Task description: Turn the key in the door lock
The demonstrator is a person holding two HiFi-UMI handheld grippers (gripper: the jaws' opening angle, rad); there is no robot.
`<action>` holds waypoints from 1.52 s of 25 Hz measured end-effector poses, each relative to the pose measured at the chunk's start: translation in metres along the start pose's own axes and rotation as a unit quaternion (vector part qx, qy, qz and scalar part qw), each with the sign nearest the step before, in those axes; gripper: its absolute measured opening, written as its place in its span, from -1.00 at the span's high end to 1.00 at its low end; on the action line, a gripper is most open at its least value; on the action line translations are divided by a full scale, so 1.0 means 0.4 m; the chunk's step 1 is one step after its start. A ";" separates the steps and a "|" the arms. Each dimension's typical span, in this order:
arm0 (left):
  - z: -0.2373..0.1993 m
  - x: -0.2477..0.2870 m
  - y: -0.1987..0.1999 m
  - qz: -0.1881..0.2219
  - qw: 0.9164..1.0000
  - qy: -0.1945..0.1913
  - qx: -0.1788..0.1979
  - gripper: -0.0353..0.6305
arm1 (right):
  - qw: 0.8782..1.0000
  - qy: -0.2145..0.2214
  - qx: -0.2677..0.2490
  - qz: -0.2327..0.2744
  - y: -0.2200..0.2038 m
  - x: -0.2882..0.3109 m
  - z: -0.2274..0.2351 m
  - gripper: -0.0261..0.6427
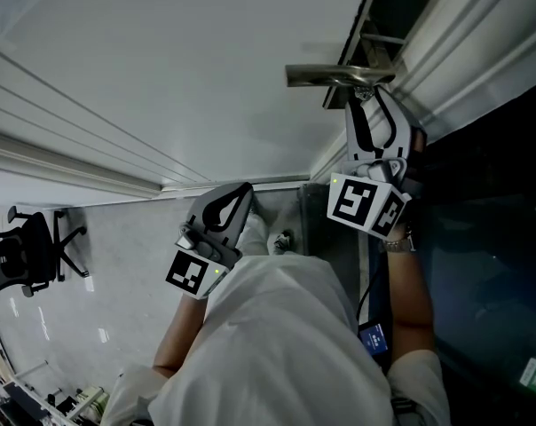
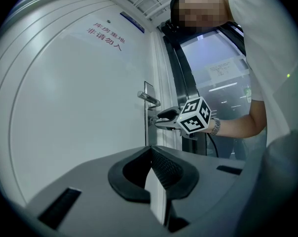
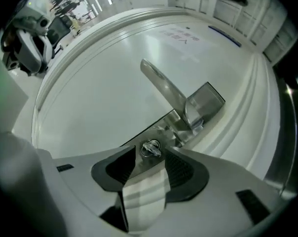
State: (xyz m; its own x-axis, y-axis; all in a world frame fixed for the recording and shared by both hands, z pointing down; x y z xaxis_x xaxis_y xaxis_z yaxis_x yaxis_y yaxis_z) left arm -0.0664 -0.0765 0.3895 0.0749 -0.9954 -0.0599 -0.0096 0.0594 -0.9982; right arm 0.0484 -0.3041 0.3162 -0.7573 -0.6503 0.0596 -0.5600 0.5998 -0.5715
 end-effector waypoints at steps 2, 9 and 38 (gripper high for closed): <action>-0.001 0.000 0.001 0.000 1.000 0.000 0.001 0.88 | 0.999 -0.003 -0.038 0.003 0.006 0.007 -0.004 0.37; -0.002 -0.002 0.001 0.002 1.000 0.003 0.001 0.88 | 0.997 -0.011 -0.078 0.008 0.014 0.026 -0.005 0.61; -0.002 0.038 -0.013 -0.006 1.000 0.000 -0.008 0.88 | 0.823 0.036 0.565 0.046 -0.042 0.037 0.054 0.87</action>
State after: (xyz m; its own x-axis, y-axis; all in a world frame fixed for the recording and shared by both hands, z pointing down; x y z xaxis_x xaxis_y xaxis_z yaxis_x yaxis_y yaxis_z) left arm -0.0660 -0.0922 0.3939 0.0750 -0.9960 -0.0487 -0.0251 0.0469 -0.9986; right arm 0.0539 -0.3337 0.3091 -0.8198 -0.5726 -0.0006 0.1396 -0.1988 -0.9700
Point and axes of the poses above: the fingertips, and each gripper's own axes: x forward along the fingers, z to its right, y out of its top, the point moved 9 cm from there along -x, backward along the fingers, and after that the axes turned 3 degrees about z, right-handed, at the moved point
